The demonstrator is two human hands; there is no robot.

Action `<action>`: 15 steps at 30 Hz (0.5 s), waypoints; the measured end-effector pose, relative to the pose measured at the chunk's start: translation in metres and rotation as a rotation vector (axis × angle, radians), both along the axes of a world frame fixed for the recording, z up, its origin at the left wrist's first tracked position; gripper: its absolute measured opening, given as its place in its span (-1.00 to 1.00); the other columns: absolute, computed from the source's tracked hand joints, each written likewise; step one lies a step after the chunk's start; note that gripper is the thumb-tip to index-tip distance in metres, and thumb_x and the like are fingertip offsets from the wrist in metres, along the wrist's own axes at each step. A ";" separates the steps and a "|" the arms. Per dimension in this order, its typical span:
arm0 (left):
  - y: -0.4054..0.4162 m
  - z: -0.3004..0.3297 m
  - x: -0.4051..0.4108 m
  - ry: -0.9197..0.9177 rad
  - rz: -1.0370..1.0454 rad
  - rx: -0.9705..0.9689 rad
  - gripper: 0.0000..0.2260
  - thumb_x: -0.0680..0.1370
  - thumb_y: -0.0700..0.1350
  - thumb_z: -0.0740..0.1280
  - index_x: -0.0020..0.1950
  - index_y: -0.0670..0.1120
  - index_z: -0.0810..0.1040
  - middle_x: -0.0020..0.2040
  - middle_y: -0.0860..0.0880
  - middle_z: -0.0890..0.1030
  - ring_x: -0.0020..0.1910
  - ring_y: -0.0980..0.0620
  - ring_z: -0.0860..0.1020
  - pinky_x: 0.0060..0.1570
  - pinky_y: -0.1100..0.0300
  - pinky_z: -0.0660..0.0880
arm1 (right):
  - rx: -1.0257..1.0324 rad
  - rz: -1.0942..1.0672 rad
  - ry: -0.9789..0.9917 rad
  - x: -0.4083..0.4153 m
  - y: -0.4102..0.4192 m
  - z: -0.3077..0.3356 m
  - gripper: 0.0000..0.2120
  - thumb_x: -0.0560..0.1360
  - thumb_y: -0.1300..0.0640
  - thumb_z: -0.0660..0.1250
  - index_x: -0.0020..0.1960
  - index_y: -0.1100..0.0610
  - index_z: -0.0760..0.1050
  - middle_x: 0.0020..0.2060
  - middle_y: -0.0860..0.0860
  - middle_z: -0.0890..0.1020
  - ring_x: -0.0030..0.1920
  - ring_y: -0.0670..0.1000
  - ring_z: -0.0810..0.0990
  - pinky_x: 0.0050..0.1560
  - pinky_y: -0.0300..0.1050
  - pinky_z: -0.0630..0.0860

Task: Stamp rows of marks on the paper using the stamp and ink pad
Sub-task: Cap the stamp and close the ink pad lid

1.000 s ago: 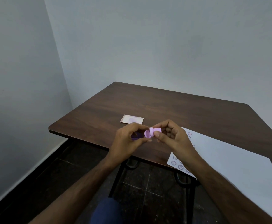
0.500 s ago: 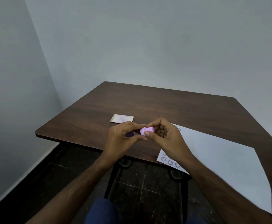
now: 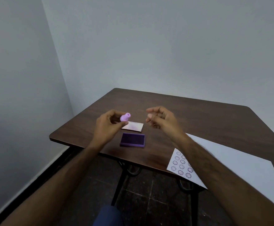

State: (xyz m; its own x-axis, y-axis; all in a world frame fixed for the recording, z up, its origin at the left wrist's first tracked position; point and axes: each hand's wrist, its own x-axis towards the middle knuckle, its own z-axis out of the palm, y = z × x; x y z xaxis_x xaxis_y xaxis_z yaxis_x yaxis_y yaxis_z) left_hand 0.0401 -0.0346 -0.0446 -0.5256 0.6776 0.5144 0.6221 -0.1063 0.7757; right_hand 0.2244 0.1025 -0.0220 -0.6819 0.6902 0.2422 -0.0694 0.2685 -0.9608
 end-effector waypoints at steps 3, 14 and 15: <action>0.002 -0.007 -0.041 -0.023 0.094 -0.102 -0.77 0.47 0.04 0.51 0.00 -0.07 0.64 -0.08 0.05 0.72 -0.09 0.13 0.67 -0.03 0.16 0.63 | -0.032 -0.026 -0.095 -0.013 0.017 -0.005 -0.87 0.56 0.19 0.35 0.09 0.08 0.60 -0.18 0.02 0.72 -0.23 -0.08 0.65 -0.16 -0.17 0.55; 0.016 -0.056 -0.100 0.205 0.348 -0.547 -0.71 0.46 0.28 0.39 -0.03 0.10 0.58 -0.02 0.09 0.49 0.13 -0.02 0.49 0.06 -0.03 0.19 | 0.110 -0.163 -0.458 -0.045 0.044 -0.047 -0.89 0.53 0.21 0.36 0.05 0.11 0.57 -0.11 0.11 0.69 -0.09 0.05 0.66 0.01 -0.01 0.64; 0.017 -0.056 -0.100 0.218 0.353 -0.563 -0.70 0.46 0.28 0.38 0.00 0.08 0.58 0.00 0.07 0.48 0.17 -0.05 0.49 0.07 -0.03 0.19 | 0.118 -0.167 -0.474 -0.046 0.046 -0.049 -0.90 0.53 0.21 0.37 0.04 0.10 0.58 -0.12 0.10 0.70 -0.09 0.05 0.67 0.02 0.01 0.64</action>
